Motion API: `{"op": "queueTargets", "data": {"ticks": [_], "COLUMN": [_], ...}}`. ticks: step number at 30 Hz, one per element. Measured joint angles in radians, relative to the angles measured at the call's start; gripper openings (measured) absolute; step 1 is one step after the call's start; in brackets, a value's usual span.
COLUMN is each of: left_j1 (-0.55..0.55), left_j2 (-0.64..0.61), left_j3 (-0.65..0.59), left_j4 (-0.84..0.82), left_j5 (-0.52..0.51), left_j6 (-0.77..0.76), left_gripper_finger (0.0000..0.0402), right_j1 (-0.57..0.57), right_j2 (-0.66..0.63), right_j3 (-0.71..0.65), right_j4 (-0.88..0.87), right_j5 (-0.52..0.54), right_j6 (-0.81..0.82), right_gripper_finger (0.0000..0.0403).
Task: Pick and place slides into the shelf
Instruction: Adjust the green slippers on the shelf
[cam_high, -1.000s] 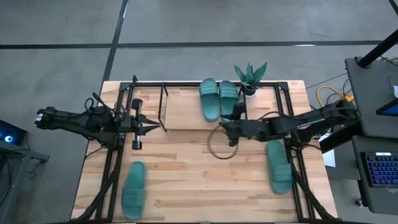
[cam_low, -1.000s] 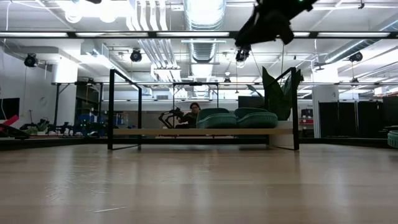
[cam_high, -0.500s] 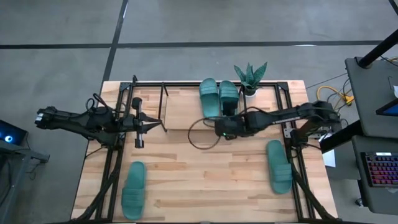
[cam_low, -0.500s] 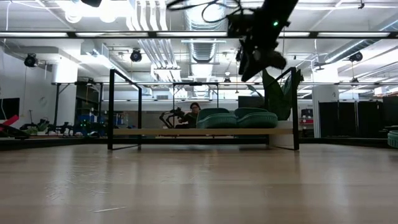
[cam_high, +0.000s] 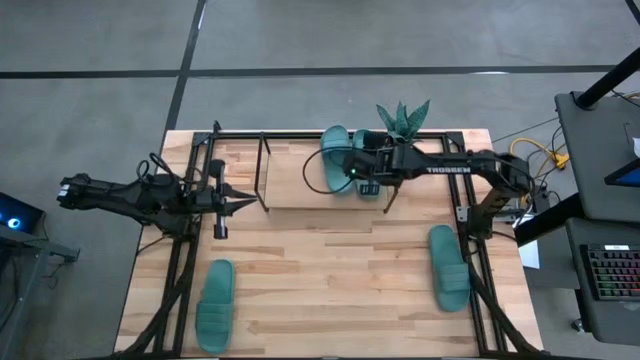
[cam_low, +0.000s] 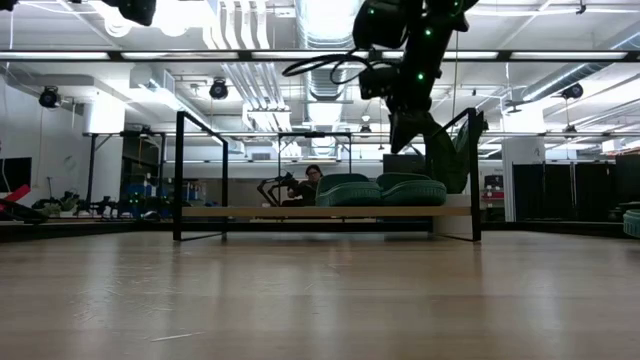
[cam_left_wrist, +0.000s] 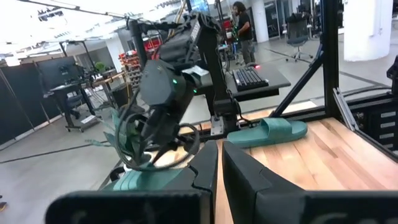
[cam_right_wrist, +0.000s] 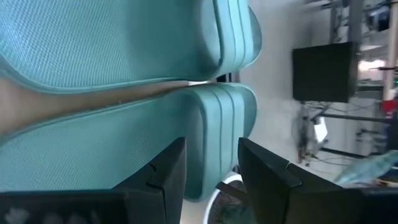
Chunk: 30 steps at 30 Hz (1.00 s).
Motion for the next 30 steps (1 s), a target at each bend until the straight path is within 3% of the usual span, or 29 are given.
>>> {"op": "queueTargets", "data": {"ticks": [14, 18, 30], "left_j1": [0.000, 0.000, 0.000], "left_j2": [-0.016, -0.015, -0.015], "left_j3": [-0.001, -0.001, -0.001], "left_j4": [-0.033, -0.045, -0.065], "left_j5": [0.000, 0.000, 0.000], "left_j6": [-0.001, -0.002, -0.004], "left_gripper_finger": [0.0008, 0.0008, 0.0008], "right_j1": [-0.034, -0.053, -0.109], "right_j2": [0.135, 0.153, 0.163], "right_j3": [0.036, 0.043, 0.043], "right_j4": [0.053, 0.057, 0.055], "right_j5": [0.006, 0.050, 0.047], "right_j6": [-0.127, -0.166, -0.194], "right_gripper_finger": [0.0132, 0.0137, 0.0133]}}
